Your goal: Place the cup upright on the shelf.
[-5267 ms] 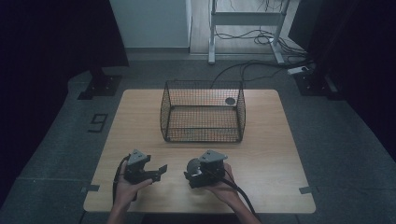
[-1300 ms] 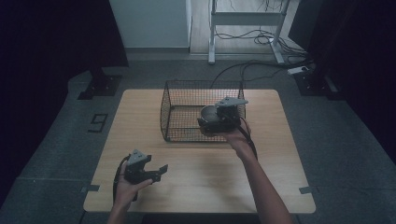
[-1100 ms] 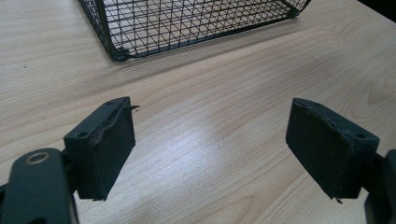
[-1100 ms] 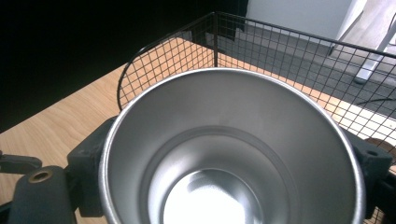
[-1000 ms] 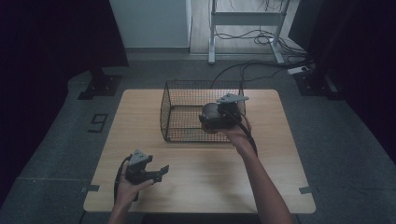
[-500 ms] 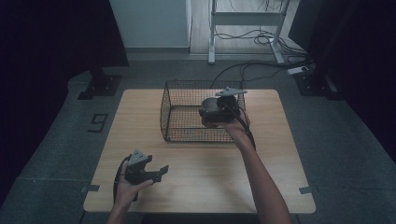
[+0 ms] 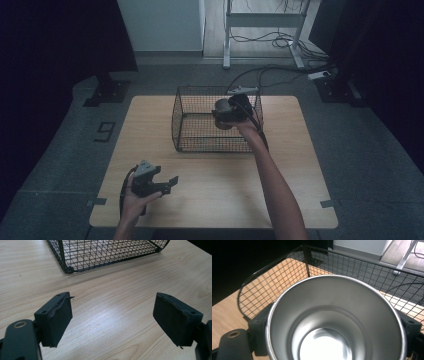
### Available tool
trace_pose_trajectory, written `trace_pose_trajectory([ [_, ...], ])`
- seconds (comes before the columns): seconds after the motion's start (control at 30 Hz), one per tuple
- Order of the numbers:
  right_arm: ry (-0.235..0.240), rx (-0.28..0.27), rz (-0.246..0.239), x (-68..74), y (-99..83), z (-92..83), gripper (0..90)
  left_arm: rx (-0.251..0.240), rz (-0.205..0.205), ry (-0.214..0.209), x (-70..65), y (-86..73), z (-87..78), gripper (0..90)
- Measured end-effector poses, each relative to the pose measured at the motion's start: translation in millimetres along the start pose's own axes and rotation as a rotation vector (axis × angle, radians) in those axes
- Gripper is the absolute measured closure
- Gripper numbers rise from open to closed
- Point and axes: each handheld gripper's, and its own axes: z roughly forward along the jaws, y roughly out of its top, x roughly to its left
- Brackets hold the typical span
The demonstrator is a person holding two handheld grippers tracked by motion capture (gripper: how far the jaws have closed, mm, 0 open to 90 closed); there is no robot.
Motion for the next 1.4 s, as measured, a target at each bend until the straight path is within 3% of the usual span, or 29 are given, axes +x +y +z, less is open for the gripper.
trace_pose_trajectory([
  [0.57,-0.026,0.041,0.015,-16.0,25.5,26.1,13.6,0.001,0.007,-0.011,-4.0,-0.3,-0.1,16.0],
  [0.63,-0.031,0.056,0.016,-19.4,24.2,30.3,13.6,-0.015,0.004,-0.049,-4.9,1.2,-2.3,16.0],
  [1.07,-0.044,0.111,0.036,-34.3,1.4,61.8,13.6,0.000,0.016,-0.035,-7.4,0.3,2.1,16.0],
  [1.4,-0.057,0.157,0.034,-41.9,-12.1,77.6,13.6,-0.005,-0.002,-0.030,-2.6,-0.6,0.6,16.0],
])
